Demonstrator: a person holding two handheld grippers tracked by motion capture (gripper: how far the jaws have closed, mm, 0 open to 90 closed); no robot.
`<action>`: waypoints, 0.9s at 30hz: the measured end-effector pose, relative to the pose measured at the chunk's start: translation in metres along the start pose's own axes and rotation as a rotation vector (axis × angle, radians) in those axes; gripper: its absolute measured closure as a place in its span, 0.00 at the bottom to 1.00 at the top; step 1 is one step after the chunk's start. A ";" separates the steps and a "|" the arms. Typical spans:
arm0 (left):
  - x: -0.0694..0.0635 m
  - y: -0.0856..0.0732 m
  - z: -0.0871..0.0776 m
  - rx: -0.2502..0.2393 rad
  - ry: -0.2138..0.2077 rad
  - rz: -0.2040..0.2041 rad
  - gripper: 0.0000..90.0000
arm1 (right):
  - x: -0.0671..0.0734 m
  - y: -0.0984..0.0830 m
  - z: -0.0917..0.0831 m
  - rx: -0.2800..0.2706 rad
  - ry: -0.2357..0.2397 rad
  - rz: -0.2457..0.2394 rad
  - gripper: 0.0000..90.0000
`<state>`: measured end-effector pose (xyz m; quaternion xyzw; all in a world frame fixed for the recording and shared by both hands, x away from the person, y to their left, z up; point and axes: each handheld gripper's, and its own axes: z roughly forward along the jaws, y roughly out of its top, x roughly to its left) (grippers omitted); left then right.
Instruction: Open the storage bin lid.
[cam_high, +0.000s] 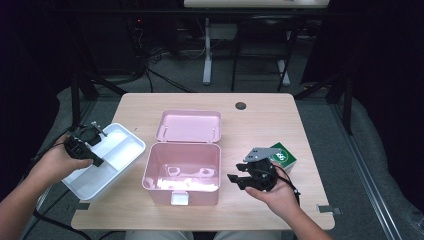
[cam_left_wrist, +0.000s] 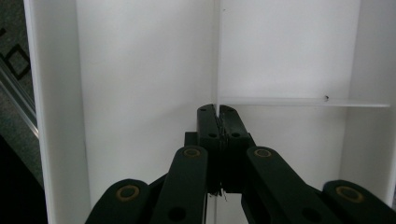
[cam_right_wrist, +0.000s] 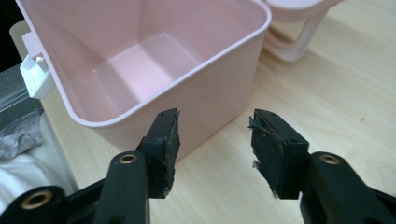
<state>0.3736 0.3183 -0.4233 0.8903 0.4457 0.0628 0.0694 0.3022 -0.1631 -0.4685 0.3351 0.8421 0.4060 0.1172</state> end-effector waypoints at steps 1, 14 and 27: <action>0.001 0.000 0.004 0.004 -0.001 -0.004 0.99 | -0.001 0.000 -0.002 -0.004 -0.007 -0.002 0.55; -0.001 0.011 0.072 0.032 -0.019 -0.043 0.99 | -0.011 0.001 -0.008 0.047 -0.046 0.006 0.48; -0.001 0.009 0.113 0.053 -0.042 -0.061 0.99 | -0.012 0.001 -0.005 0.113 -0.132 -0.073 0.40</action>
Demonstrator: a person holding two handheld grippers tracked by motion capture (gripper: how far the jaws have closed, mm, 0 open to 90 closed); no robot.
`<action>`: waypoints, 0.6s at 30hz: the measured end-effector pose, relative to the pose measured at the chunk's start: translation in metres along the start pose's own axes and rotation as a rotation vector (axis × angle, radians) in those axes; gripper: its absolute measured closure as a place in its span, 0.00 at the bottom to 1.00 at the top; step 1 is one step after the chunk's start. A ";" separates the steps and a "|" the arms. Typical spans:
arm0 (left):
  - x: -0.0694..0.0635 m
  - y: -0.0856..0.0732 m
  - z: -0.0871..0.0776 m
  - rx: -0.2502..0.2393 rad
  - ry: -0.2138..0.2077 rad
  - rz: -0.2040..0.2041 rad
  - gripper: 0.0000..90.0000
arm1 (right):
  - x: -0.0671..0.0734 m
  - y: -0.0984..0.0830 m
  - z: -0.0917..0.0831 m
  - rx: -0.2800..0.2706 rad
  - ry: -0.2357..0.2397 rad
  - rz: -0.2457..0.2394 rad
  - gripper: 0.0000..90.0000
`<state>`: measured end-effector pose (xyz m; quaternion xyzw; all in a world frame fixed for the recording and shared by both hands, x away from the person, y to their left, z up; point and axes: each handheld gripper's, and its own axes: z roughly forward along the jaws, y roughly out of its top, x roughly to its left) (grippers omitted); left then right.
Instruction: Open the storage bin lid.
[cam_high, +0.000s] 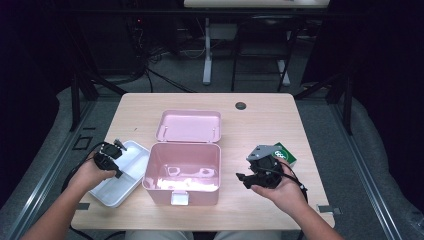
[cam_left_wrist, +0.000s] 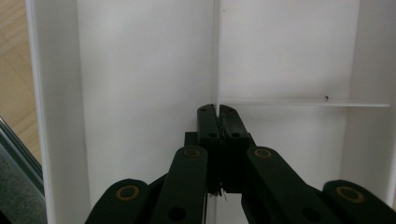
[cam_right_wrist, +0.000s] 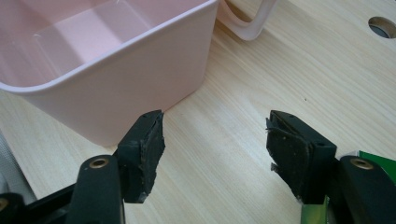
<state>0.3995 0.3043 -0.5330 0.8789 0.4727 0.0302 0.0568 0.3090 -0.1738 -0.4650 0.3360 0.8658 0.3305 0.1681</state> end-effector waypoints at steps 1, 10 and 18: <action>0.000 -0.001 0.001 0.003 -0.001 0.000 0.99 | -0.001 0.000 0.000 0.005 0.000 0.001 0.40; 0.005 -0.008 0.005 0.013 -0.008 -0.023 0.98 | -0.012 0.009 -0.004 0.064 -0.029 0.016 0.38; -0.001 -0.013 -0.010 -0.013 0.018 -0.005 0.68 | -0.032 0.021 -0.007 0.177 -0.039 0.094 0.33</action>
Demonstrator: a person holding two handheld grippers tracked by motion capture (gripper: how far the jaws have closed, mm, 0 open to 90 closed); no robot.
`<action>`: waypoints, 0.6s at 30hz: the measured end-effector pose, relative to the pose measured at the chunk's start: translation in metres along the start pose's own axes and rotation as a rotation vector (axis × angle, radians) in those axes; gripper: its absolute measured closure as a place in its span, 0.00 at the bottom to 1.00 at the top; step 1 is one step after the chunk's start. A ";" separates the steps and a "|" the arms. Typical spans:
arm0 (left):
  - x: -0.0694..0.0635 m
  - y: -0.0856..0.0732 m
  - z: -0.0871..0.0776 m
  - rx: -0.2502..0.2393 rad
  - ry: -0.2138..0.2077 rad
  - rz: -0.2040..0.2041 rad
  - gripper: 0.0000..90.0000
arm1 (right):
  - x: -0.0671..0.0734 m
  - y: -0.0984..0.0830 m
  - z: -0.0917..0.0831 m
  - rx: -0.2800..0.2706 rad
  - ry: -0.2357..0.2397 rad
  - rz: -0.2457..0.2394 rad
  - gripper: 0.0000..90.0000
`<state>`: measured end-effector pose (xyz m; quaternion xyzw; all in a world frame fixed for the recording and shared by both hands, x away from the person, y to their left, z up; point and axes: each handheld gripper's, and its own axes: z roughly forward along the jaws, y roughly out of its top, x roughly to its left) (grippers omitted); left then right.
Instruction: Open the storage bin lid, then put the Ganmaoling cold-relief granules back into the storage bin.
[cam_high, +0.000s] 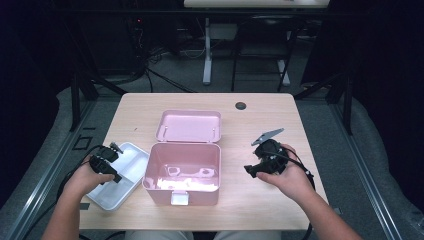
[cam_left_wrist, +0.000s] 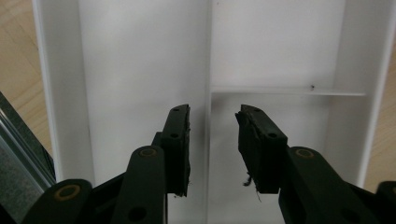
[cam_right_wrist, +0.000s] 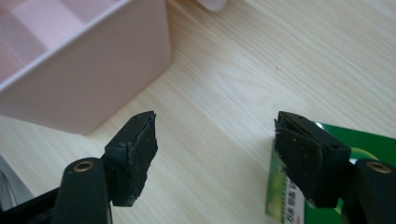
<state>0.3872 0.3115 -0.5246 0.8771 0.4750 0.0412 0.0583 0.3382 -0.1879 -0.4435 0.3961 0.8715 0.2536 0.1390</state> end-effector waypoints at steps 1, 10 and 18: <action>0.000 -0.001 -0.004 -0.006 0.020 -0.005 0.65 | -0.004 0.001 0.001 0.030 0.000 0.011 0.32; -0.005 -0.008 -0.017 -0.076 0.010 -0.013 0.56 | -0.029 0.010 0.004 0.161 -0.031 0.080 0.26; -0.005 -0.014 -0.021 -0.095 -0.025 -0.019 0.56 | -0.040 0.017 0.007 0.224 -0.064 0.086 0.19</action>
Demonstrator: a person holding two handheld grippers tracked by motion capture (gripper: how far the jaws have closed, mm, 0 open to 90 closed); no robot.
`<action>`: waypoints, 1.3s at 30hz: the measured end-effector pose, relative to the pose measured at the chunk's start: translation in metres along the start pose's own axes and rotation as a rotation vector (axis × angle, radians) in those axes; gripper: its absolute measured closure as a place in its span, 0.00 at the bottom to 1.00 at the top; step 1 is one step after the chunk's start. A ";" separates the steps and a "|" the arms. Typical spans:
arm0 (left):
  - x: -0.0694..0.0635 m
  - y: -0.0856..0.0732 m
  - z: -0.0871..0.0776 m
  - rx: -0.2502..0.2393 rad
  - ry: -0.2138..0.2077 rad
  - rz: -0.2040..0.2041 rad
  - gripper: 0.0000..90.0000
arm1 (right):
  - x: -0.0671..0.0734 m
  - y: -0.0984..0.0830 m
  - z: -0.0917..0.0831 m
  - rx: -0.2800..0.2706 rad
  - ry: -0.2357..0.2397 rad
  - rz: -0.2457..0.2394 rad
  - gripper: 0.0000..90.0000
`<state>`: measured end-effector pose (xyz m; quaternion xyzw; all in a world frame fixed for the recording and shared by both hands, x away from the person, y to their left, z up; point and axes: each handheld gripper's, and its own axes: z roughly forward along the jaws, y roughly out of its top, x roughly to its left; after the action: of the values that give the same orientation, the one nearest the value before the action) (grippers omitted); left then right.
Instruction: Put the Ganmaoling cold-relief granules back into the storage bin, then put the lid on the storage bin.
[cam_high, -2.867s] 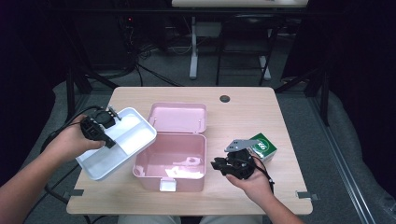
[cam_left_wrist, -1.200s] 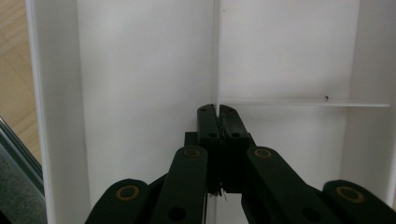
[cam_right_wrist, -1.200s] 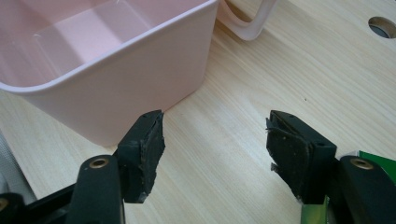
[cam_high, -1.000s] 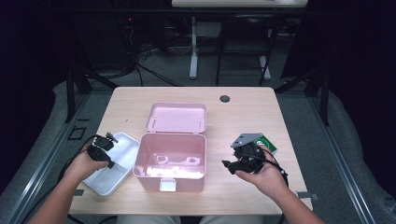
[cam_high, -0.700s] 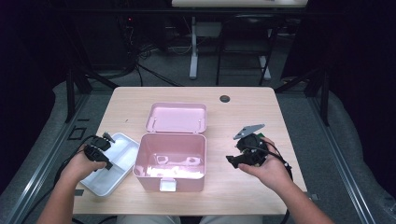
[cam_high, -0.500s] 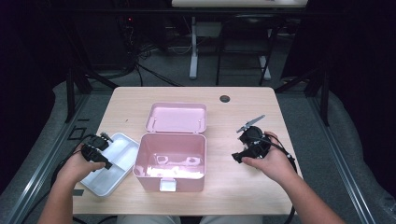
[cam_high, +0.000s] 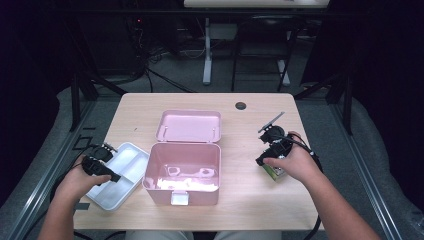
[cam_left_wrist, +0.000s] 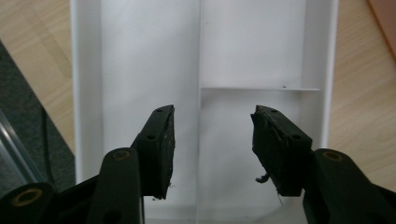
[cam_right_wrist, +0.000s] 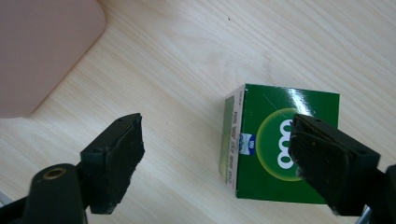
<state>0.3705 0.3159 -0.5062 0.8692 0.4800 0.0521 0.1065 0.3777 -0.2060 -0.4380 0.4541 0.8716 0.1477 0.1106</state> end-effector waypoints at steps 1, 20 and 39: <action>0.000 0.000 0.000 -0.009 -0.004 -0.005 0.55 | -0.001 0.002 0.001 0.007 -0.005 -0.002 0.19; 0.004 -0.005 -0.014 -0.068 -0.005 -0.014 0.51 | -0.038 0.014 0.021 0.157 -0.038 0.087 0.00; 0.010 -0.010 -0.020 -0.102 -0.006 -0.041 0.51 | -0.057 0.007 0.049 0.234 -0.002 0.116 0.08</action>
<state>0.3633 0.3322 -0.4890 0.8529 0.4940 0.0716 0.1530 0.4313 -0.2410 -0.4776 0.5135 0.8552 0.0508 0.0491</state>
